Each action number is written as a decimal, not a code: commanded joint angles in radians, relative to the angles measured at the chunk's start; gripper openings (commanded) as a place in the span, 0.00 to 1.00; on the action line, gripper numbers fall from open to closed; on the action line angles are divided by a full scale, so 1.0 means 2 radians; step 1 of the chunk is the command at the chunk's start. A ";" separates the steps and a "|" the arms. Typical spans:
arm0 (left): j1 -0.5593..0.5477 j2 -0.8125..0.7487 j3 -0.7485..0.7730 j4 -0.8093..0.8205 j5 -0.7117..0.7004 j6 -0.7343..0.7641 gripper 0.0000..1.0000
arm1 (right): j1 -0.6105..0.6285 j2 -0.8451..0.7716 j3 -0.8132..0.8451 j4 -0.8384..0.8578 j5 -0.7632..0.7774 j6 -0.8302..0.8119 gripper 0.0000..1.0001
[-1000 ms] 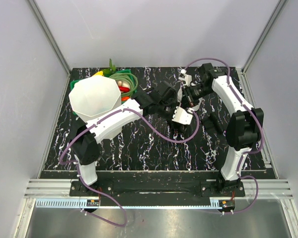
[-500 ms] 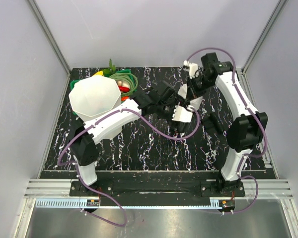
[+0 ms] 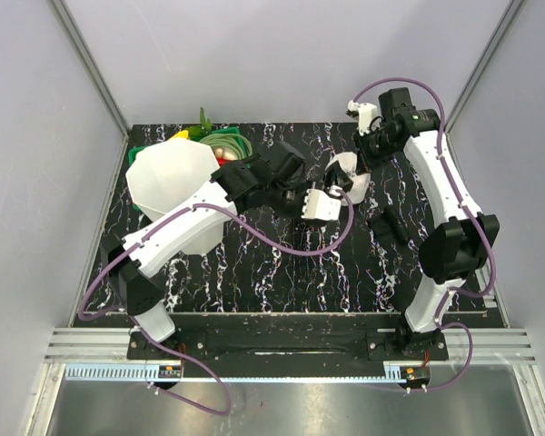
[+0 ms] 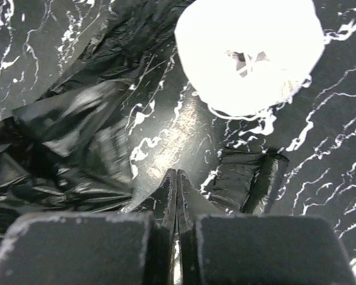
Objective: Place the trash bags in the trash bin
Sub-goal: Unfold the trash bag at the center of the board.
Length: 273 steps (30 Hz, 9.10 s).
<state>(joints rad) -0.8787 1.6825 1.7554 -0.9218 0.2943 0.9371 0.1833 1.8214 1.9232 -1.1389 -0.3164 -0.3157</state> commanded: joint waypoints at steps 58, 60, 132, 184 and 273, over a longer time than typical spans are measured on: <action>-0.002 -0.003 -0.029 0.067 -0.115 -0.022 0.00 | 0.000 -0.003 -0.190 0.066 -0.278 0.039 0.68; -0.002 -0.003 -0.029 0.067 -0.115 -0.021 0.00 | 0.000 0.003 -0.189 0.069 -0.281 0.041 0.68; 0.072 0.018 0.066 0.202 0.056 -0.458 0.83 | 0.018 -0.094 -0.097 0.140 -0.154 0.116 0.00; 0.115 0.057 0.013 0.246 0.115 -0.525 0.00 | 0.004 -0.138 -0.175 0.218 -0.253 0.128 0.01; 0.153 0.067 0.060 0.216 0.205 -0.455 0.00 | 0.023 -0.049 -0.083 0.177 -0.314 0.124 0.52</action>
<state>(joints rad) -0.5724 1.8202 1.8500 -0.5629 0.6266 0.0689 0.1864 1.7218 1.7332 -0.8440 -0.9108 -0.0517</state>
